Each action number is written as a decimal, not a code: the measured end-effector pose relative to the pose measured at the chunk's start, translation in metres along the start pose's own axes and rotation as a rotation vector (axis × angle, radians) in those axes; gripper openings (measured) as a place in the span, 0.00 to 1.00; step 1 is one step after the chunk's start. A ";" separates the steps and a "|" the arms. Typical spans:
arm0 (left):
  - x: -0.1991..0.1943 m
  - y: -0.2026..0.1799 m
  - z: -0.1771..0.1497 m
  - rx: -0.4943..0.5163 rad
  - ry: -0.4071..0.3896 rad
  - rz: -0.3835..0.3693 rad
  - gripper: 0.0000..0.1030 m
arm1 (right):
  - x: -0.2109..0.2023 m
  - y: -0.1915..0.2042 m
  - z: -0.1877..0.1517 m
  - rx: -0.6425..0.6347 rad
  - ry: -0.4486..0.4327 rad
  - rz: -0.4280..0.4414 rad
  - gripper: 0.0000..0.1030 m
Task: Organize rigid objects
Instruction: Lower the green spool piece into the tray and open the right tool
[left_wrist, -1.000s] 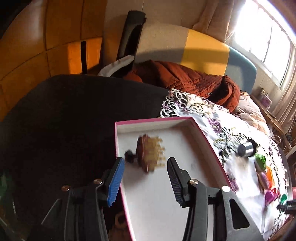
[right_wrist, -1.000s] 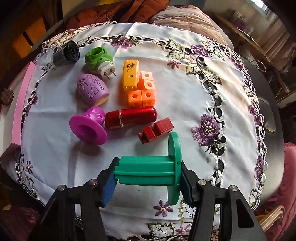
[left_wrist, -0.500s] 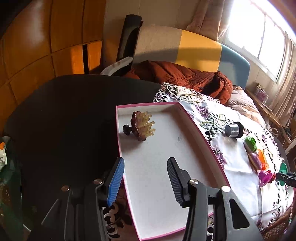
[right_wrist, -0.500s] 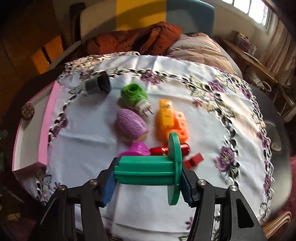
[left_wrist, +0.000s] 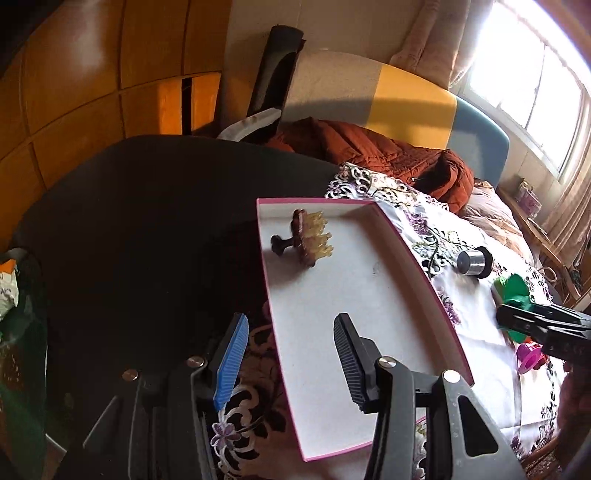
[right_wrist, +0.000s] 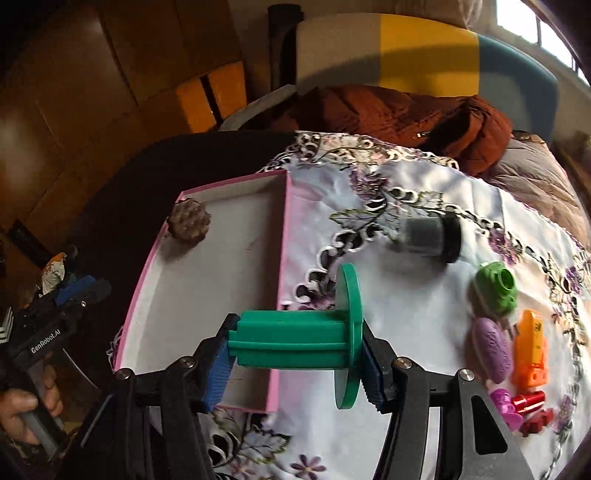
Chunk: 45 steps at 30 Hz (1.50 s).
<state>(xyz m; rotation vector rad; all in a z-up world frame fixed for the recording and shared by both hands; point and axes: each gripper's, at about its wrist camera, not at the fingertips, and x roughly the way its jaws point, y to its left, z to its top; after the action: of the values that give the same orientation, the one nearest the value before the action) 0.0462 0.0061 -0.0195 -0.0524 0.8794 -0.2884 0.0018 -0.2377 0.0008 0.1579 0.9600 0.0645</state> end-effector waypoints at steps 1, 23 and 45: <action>0.001 0.003 -0.001 -0.008 0.005 0.000 0.47 | 0.005 0.007 0.002 -0.002 0.004 0.016 0.58; 0.004 0.056 -0.008 -0.133 0.012 0.075 0.47 | 0.113 0.113 0.054 -0.126 0.087 0.097 0.58; -0.003 0.049 -0.012 -0.099 -0.001 0.096 0.47 | 0.117 0.128 0.041 -0.097 0.088 0.153 0.76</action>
<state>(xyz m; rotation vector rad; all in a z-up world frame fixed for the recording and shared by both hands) 0.0463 0.0549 -0.0324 -0.1017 0.8923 -0.1549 0.1045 -0.1014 -0.0497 0.1400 1.0288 0.2596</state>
